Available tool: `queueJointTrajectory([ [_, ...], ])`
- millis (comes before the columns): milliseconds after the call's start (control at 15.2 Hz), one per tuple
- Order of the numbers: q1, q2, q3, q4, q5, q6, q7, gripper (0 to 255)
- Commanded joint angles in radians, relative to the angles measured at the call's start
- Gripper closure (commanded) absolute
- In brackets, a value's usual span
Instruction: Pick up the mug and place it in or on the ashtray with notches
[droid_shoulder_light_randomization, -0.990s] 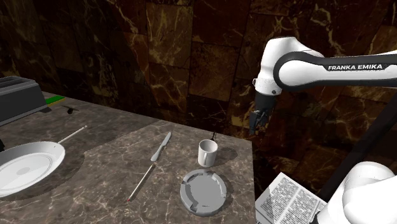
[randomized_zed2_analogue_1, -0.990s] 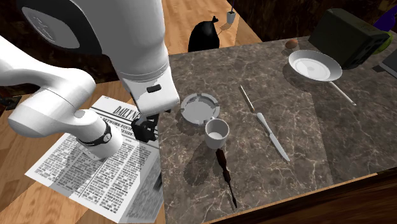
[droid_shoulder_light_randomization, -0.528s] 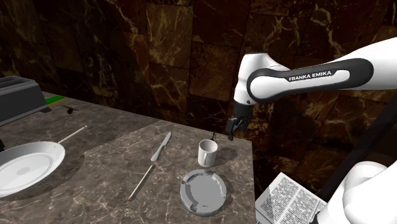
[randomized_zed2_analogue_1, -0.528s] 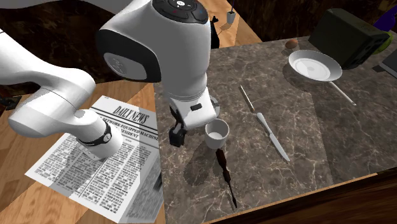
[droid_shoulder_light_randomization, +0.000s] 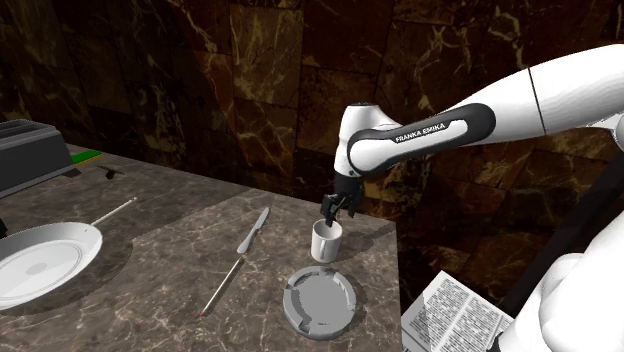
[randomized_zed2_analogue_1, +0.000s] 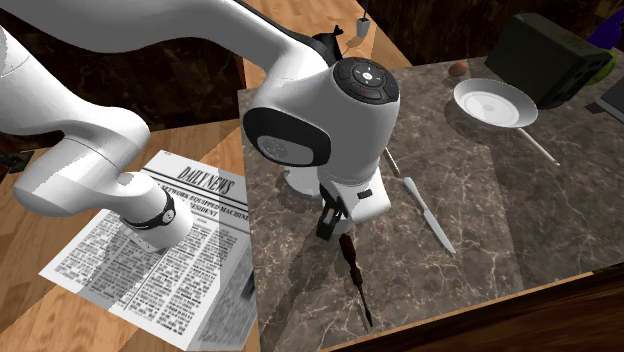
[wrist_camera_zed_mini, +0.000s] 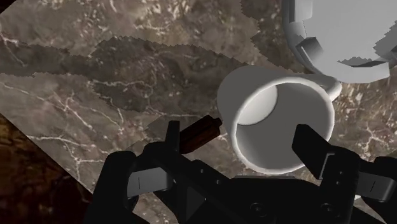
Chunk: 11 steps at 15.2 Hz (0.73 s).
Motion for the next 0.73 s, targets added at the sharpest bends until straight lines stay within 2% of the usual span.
queueJointTrajectory([
  [0,0.001,0.031,0.001,0.006,0.0,0.027,0.006,0],
  [396,0.004,0.077,0.005,-0.037,-0.003,0.115,0.009,0],
  [660,0.004,0.077,0.005,-0.037,-0.003,0.115,0.009,0],
])
